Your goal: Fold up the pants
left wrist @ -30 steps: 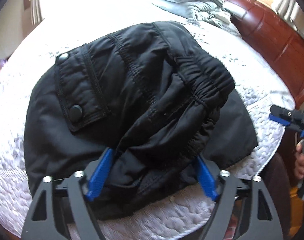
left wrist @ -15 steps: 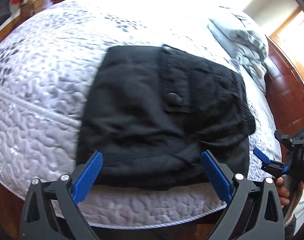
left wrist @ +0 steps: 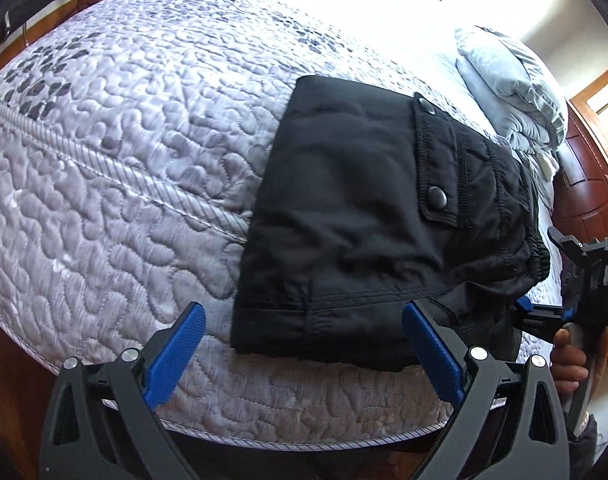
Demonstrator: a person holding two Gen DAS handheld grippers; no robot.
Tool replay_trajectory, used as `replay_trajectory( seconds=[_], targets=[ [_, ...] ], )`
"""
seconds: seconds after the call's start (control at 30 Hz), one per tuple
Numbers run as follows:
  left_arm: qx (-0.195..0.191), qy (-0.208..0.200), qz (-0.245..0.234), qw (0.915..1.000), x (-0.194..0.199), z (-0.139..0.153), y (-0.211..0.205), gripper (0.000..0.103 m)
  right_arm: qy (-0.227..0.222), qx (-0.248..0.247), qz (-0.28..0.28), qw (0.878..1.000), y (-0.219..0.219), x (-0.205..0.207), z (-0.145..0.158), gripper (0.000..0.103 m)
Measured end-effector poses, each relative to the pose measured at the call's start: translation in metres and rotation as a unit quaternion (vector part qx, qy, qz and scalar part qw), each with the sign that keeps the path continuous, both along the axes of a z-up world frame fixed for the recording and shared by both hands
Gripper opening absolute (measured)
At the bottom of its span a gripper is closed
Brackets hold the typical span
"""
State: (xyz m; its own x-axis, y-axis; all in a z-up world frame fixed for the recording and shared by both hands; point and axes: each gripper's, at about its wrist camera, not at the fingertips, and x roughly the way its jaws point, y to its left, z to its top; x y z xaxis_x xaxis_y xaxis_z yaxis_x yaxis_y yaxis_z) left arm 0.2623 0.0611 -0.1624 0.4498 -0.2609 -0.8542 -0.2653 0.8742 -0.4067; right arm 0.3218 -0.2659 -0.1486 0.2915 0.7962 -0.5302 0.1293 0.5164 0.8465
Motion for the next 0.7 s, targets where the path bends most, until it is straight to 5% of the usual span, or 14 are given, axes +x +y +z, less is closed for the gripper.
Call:
replay_trajectory(
  seconds=[0.27,0.4,0.6,0.7],
  targets=[
    [0.005,0.001,0.01,0.9999,-0.003,0.001,0.011,0.099,-0.013,-0.01,0.016,1.0,0.025,0.015,0.005,0.093],
    [0.009,0.004,0.012,0.9999,-0.006,0.0,0.015,0.099,-0.022,-0.032,0.019,0.999,0.029,0.016,0.006,0.055],
    [0.008,0.014,0.019,0.9997,-0.007,-0.001,0.02,0.099,-0.04,-0.02,0.025,0.999,0.023,0.012,0.01,0.029],
    [0.01,0.016,0.018,0.9997,-0.008,-0.001,0.02,0.099,-0.053,-0.02,0.03,0.998,0.025,0.009,0.018,0.025]
  ],
)
